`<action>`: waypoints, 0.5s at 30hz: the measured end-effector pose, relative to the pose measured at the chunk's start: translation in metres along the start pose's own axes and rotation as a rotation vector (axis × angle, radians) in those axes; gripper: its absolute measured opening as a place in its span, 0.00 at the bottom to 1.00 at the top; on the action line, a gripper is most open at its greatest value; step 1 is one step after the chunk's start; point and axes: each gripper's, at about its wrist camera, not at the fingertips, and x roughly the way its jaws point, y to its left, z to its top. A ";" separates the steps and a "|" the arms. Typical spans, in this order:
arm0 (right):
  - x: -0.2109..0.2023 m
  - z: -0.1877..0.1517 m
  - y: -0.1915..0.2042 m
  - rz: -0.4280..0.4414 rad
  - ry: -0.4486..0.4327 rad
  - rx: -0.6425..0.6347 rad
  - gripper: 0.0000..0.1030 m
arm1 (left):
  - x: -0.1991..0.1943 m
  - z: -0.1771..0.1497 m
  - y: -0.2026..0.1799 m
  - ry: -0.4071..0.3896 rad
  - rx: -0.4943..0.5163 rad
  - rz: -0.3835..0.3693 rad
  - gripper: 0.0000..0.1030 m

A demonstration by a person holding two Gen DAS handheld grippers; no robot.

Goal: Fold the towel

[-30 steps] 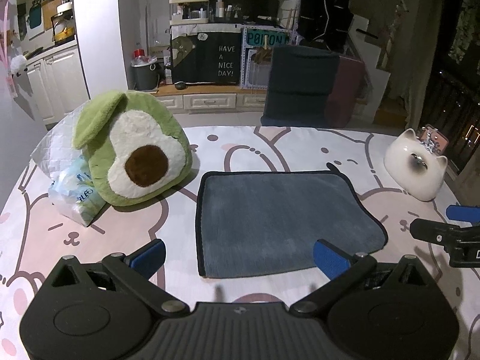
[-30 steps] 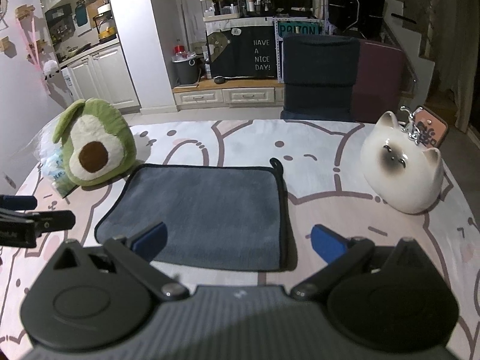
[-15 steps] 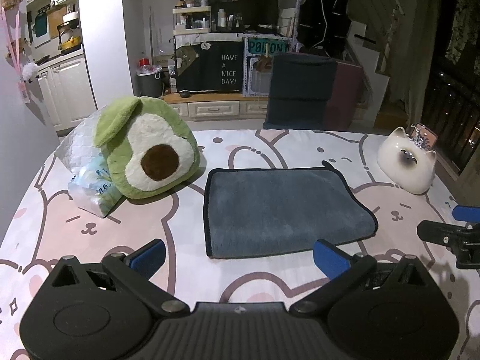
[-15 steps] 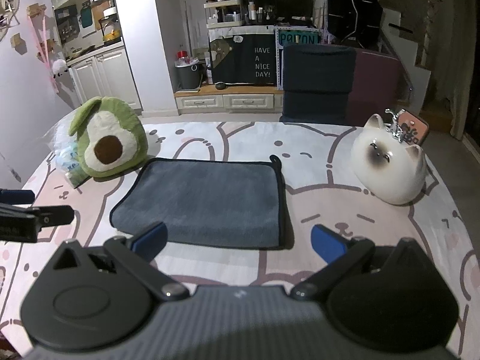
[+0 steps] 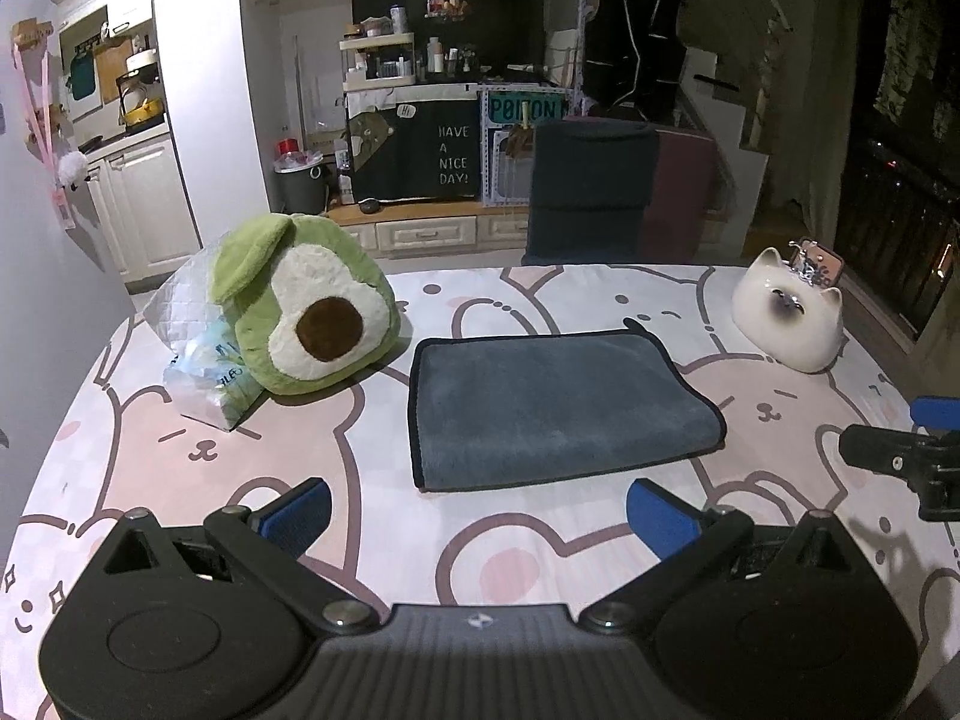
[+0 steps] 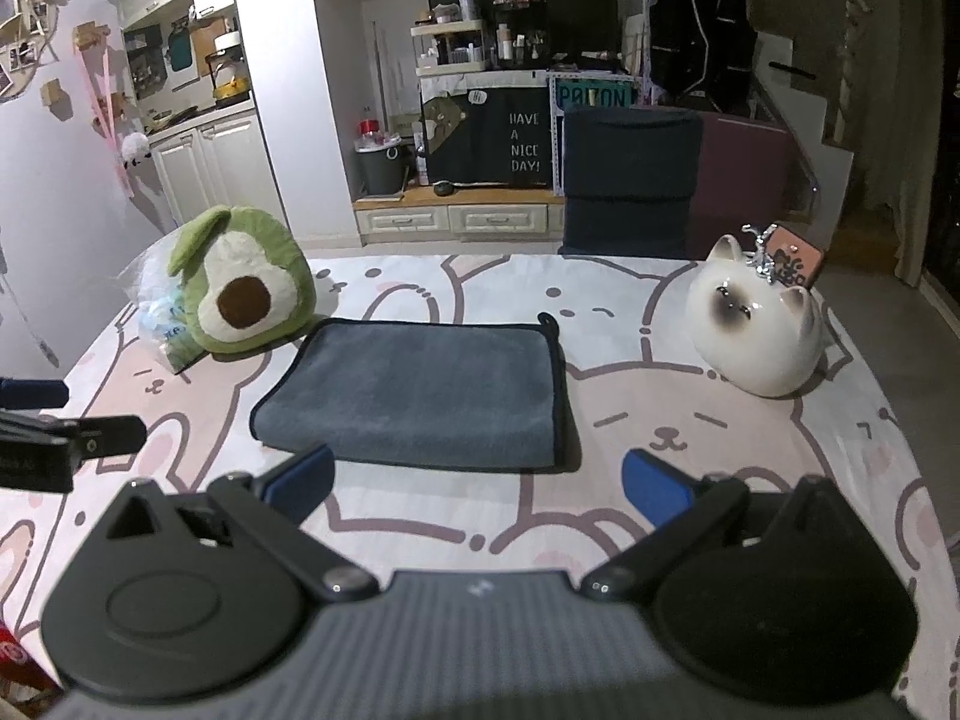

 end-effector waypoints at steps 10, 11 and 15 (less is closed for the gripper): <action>-0.021 -0.015 0.006 0.020 -0.005 -0.004 1.00 | -0.023 -0.010 -0.008 -0.029 0.019 -0.003 1.00; -0.022 -0.016 0.006 0.021 -0.006 -0.004 1.00 | -0.024 -0.012 -0.008 -0.030 0.022 -0.003 1.00; -0.031 -0.022 0.008 0.023 -0.019 -0.009 1.00 | -0.032 -0.016 -0.009 -0.038 0.021 -0.023 1.00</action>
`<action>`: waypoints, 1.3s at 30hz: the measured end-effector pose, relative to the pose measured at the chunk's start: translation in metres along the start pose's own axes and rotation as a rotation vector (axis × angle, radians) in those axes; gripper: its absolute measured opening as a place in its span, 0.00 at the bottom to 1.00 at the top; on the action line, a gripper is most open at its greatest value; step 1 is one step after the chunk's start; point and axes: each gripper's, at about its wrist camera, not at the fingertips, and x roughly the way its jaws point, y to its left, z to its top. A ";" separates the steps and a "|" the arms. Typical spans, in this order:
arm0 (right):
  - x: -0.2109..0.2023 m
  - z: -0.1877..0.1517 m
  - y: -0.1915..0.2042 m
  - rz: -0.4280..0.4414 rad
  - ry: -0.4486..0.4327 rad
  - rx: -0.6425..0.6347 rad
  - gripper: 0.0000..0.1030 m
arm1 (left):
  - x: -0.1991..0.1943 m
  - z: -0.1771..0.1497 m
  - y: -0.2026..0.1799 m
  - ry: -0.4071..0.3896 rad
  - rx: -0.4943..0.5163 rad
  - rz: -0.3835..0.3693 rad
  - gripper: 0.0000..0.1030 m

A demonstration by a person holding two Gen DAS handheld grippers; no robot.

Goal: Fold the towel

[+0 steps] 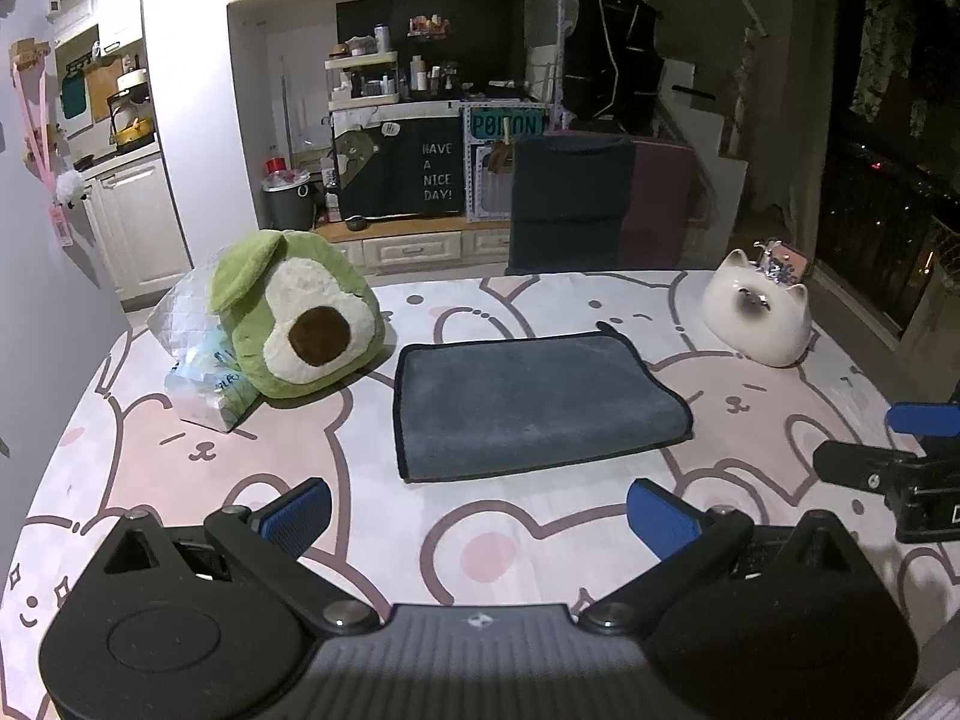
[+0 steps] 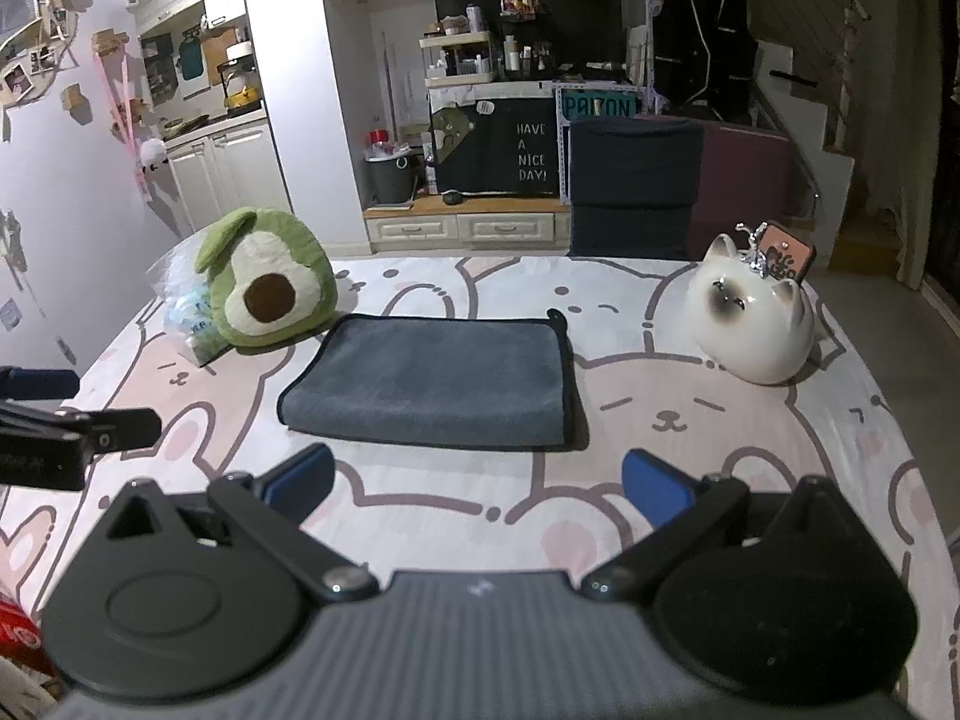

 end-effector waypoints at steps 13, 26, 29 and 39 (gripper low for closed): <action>-0.025 -0.018 0.003 0.029 -0.010 -0.006 1.00 | -0.021 -0.026 -0.012 -0.019 0.032 -0.023 1.00; -0.048 -0.041 0.003 0.030 -0.029 -0.022 1.00 | -0.049 -0.047 -0.011 -0.065 0.020 -0.052 1.00; -0.054 -0.045 0.003 0.033 -0.033 -0.021 1.00 | -0.053 -0.052 -0.010 -0.066 0.017 -0.047 1.00; -0.069 -0.058 0.007 0.008 -0.055 -0.045 1.00 | -0.062 -0.069 -0.009 -0.064 0.016 -0.051 1.00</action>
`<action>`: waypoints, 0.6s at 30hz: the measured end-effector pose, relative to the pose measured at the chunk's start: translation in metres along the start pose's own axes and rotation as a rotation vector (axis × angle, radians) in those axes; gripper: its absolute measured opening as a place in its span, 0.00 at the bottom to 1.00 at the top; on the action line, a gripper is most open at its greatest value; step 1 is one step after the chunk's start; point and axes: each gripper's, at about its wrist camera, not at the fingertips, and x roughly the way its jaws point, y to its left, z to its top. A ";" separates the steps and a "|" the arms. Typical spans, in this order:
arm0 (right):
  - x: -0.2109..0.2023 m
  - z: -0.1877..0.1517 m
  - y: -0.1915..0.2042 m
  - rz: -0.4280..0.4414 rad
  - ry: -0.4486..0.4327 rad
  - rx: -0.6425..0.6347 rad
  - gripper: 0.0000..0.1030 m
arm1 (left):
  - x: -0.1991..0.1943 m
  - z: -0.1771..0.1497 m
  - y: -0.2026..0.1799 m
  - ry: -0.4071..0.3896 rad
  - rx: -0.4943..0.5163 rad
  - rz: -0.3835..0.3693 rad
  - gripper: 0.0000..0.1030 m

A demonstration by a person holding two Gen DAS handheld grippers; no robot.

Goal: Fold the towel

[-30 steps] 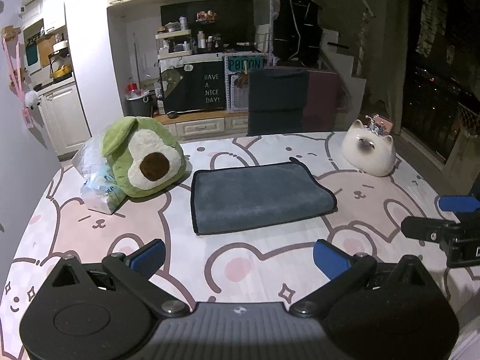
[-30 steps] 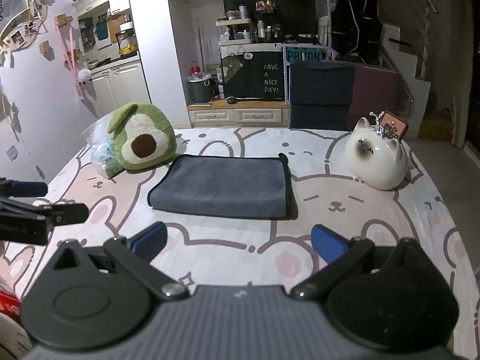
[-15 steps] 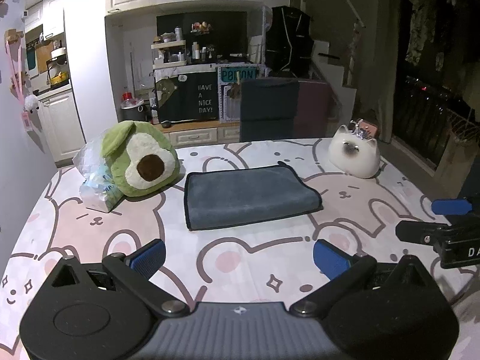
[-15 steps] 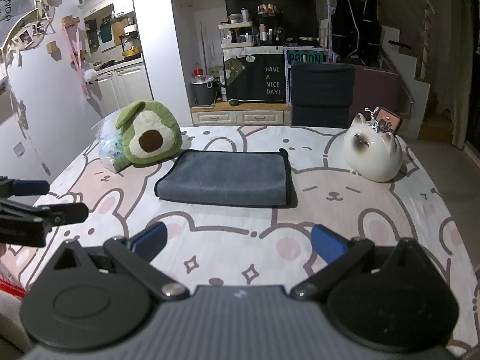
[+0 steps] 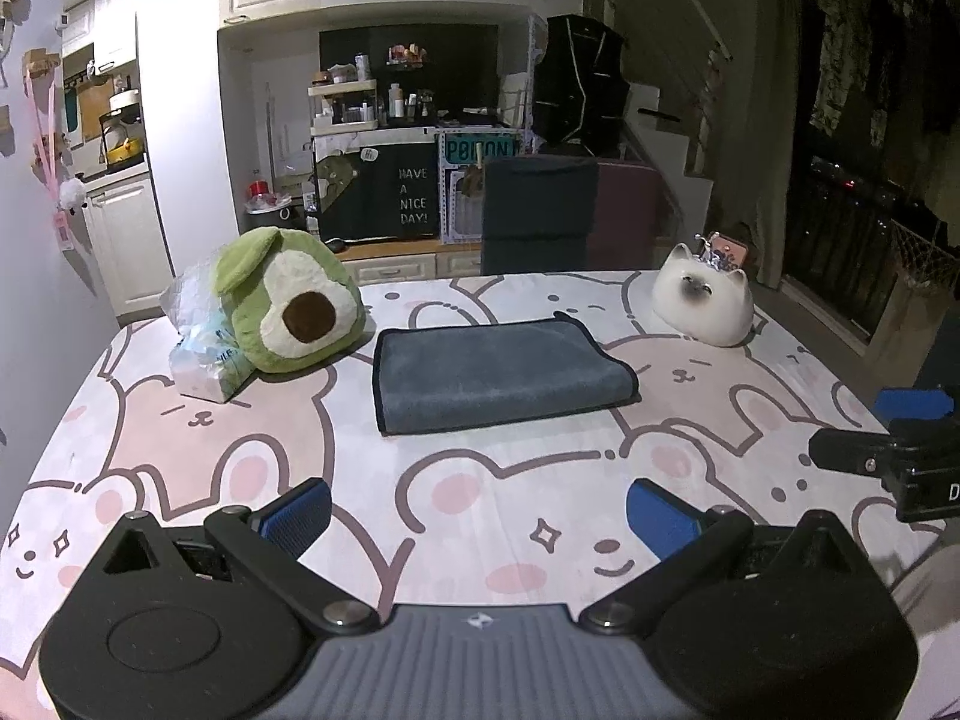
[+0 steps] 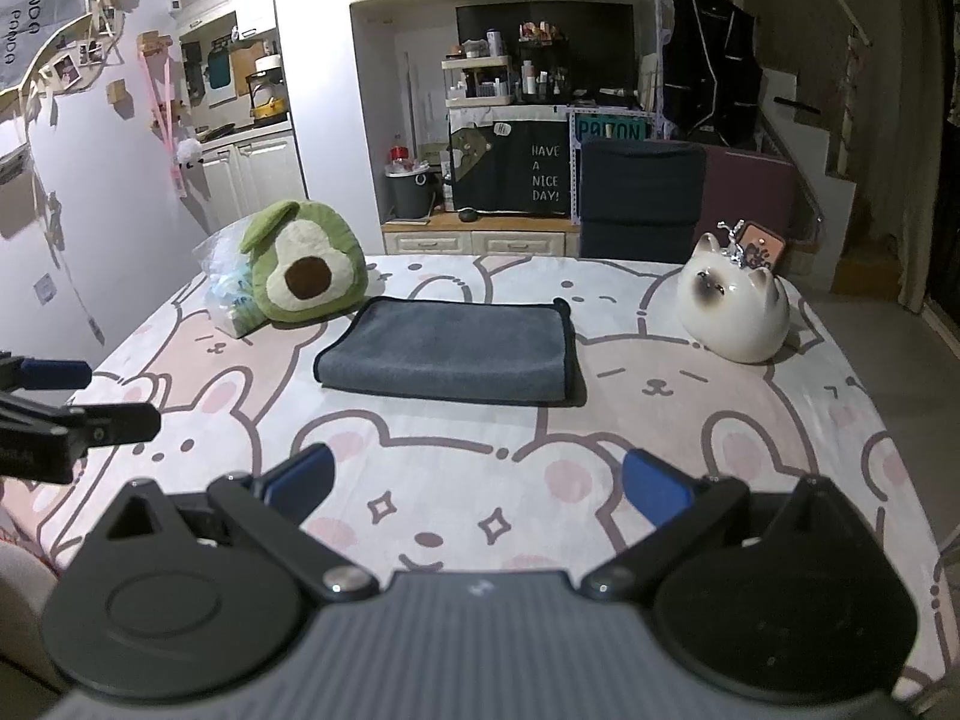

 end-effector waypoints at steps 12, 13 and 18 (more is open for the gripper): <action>-0.016 -0.014 0.004 0.009 -0.026 -0.032 1.00 | -0.009 -0.014 -0.004 -0.009 0.015 0.007 1.00; -0.017 -0.014 0.004 0.009 -0.028 -0.034 1.00 | -0.010 -0.015 -0.005 -0.009 0.015 0.004 1.00; -0.020 -0.018 0.006 -0.001 -0.037 -0.048 1.00 | -0.012 -0.019 -0.004 -0.012 0.011 0.005 1.00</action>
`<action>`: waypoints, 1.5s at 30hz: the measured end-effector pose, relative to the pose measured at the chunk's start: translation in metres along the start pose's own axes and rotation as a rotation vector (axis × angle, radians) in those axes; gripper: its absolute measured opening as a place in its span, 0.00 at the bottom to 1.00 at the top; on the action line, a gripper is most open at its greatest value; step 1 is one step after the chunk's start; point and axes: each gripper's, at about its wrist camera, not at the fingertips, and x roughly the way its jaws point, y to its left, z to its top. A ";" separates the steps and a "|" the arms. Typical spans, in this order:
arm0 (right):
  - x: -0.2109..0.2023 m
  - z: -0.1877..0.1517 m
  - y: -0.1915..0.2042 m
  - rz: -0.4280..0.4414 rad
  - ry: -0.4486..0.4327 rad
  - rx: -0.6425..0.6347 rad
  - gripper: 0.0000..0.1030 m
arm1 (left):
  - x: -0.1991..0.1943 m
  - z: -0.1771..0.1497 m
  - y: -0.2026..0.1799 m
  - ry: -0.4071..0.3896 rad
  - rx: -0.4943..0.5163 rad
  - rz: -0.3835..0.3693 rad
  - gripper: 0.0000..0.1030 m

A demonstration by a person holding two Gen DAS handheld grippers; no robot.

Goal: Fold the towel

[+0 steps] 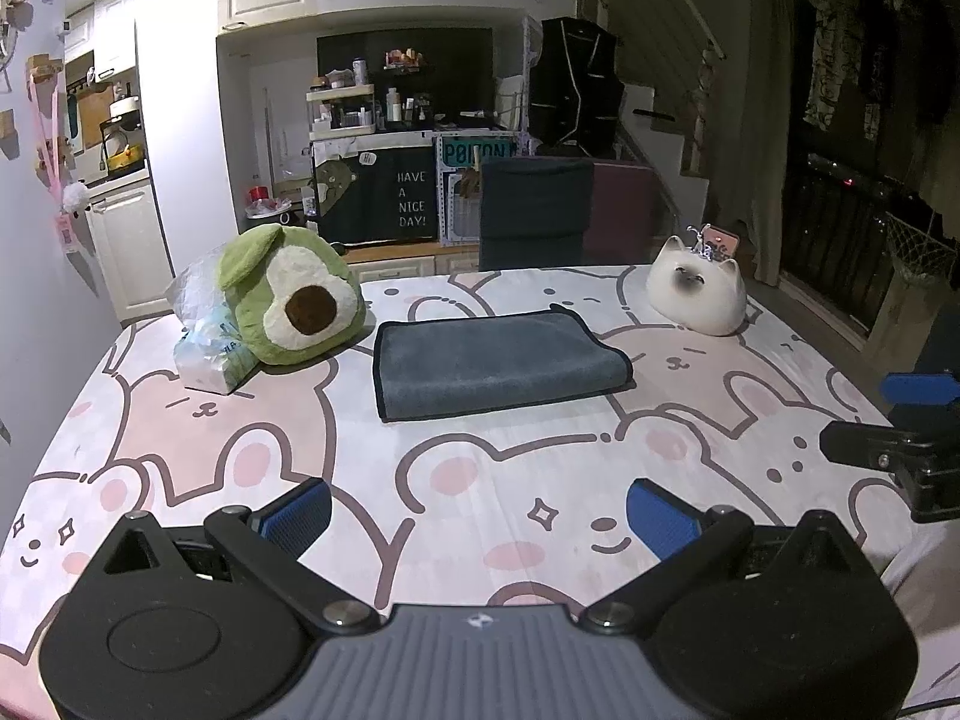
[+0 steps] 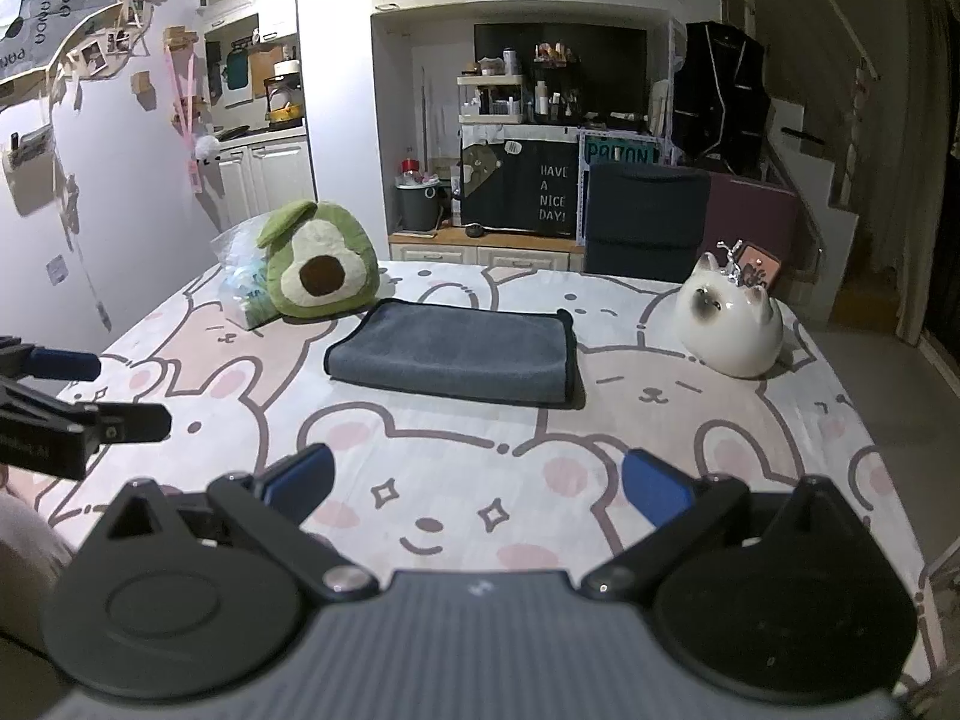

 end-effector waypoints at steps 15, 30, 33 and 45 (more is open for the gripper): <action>-0.002 -0.005 -0.001 -0.020 -0.006 0.002 1.00 | -0.003 -0.008 0.003 -0.007 -0.015 -0.022 1.00; -0.003 -0.008 0.001 -0.026 -0.006 0.006 1.00 | -0.008 -0.011 0.004 -0.023 -0.010 -0.015 1.00; -0.003 -0.009 0.001 -0.029 -0.006 0.007 1.00 | -0.008 -0.011 0.004 -0.022 -0.010 -0.016 1.00; -0.003 -0.011 0.000 -0.025 -0.003 0.008 1.00 | -0.008 -0.011 0.004 -0.022 -0.011 -0.015 1.00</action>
